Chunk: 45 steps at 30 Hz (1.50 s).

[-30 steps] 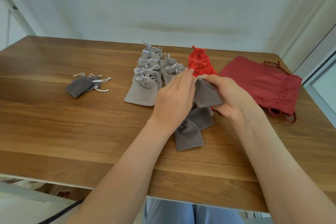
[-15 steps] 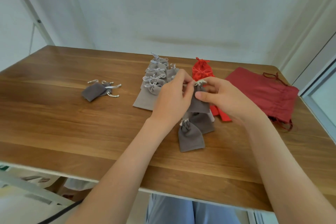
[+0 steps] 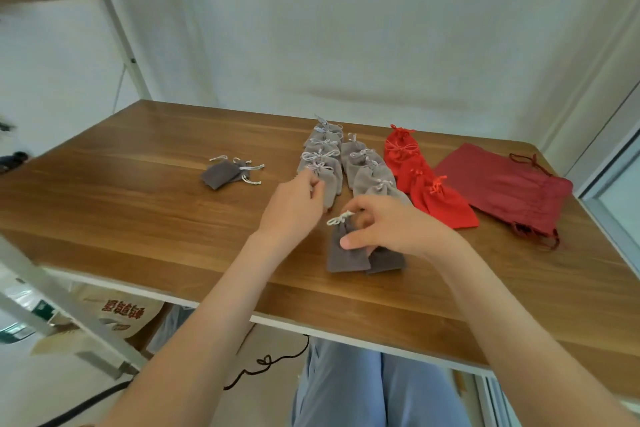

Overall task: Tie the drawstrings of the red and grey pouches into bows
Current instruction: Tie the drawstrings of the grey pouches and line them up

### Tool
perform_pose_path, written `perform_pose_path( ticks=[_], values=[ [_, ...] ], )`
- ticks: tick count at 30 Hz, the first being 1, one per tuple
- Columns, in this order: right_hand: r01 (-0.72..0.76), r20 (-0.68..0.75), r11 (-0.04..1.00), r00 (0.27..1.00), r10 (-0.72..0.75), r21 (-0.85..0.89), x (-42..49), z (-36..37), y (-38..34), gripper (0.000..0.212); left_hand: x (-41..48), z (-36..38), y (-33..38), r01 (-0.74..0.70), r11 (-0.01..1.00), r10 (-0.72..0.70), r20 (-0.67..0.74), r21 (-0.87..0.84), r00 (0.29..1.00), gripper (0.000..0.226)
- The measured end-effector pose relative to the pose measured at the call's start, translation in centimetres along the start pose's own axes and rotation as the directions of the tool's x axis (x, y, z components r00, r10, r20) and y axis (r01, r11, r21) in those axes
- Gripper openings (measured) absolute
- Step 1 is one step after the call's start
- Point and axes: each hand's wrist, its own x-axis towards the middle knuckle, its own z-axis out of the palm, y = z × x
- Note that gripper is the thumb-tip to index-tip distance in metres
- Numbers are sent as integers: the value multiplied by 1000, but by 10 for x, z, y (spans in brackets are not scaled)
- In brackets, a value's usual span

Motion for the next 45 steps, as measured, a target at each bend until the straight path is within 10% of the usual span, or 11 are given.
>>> perform_pose_path(
  ticks=[5,14,20,45],
  values=[
    [52,-91,915,991,-96,-400,9,11,5,47,-3,-3,-11,78,986,-88,63,150,994,14],
    [123,-161,935,970,-185,-332,34,13,-12,41,11,-12,-41,120,878,-13,-227,463,974,21],
    [128,-135,954,976,-169,-271,59,27,-22,32,28,-24,-74,254,817,-209,-144,518,967,35],
    [183,-179,978,964,-198,-96,93,49,-36,37,20,-61,-66,362,900,-187,-535,244,824,23]
  ],
)
